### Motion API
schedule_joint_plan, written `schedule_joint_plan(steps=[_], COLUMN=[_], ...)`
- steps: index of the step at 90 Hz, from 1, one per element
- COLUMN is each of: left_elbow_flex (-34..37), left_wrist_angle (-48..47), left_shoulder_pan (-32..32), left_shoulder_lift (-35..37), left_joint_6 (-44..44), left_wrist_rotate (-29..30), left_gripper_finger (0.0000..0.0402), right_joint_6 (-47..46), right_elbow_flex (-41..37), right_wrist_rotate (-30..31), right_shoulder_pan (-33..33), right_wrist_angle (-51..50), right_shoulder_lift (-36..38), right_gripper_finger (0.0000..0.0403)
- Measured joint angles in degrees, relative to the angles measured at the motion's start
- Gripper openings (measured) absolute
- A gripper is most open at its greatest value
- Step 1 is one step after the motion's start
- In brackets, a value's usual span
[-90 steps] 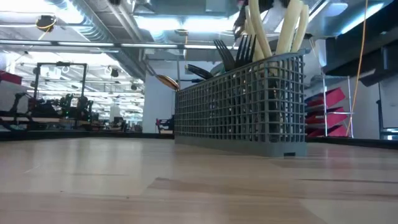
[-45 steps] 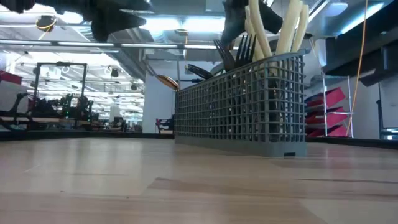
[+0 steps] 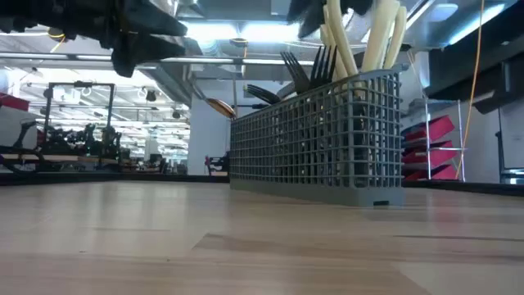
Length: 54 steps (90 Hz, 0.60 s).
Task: Sort silverware
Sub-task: Return to Home Position
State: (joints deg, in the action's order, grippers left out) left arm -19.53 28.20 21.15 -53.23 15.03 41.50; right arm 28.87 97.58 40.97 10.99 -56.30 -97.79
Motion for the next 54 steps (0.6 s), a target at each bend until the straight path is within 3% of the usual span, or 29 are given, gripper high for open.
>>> schedule_joint_plan(steps=[12, 21, 29, 41, 54], left_elbow_flex=[0.0, 0.0, 0.0, 0.0, 0.0], left_wrist_angle=[-0.07, -0.12, -0.11, 0.51, -3.54], left_shoulder_pan=[0.0, 0.0, 0.0, -0.17, -0.21], left_shoulder_lift=[0.0, 0.0, 0.0, 1.02, 5.82], left_joint_6=[0.0, -0.5, -0.68, -3.81, -7.97], left_wrist_rotate=[-0.35, -0.92, 1.27, 2.93, -1.15], left_gripper_finger=[0.0198, 0.0198, 0.0198, 0.0198, 0.0198], right_joint_6=[-5.52, -11.28, -16.91, -19.52, -19.68], right_elbow_flex=[4.86, 5.7, 3.9, -7.08, -26.23], right_wrist_rotate=[-2.72, -4.37, -10.04, -15.53, -18.44], right_shoulder_pan=[1.45, 1.53, 1.31, 1.43, 1.37], right_wrist_angle=[-8.41, -12.66, -13.58, -3.24, 13.53], right_shoulder_lift=[1.63, 5.11, 10.32, 21.86, 37.72], right_gripper_finger=[0.0348, 0.0345, 0.0329, 0.0308, 0.0294])
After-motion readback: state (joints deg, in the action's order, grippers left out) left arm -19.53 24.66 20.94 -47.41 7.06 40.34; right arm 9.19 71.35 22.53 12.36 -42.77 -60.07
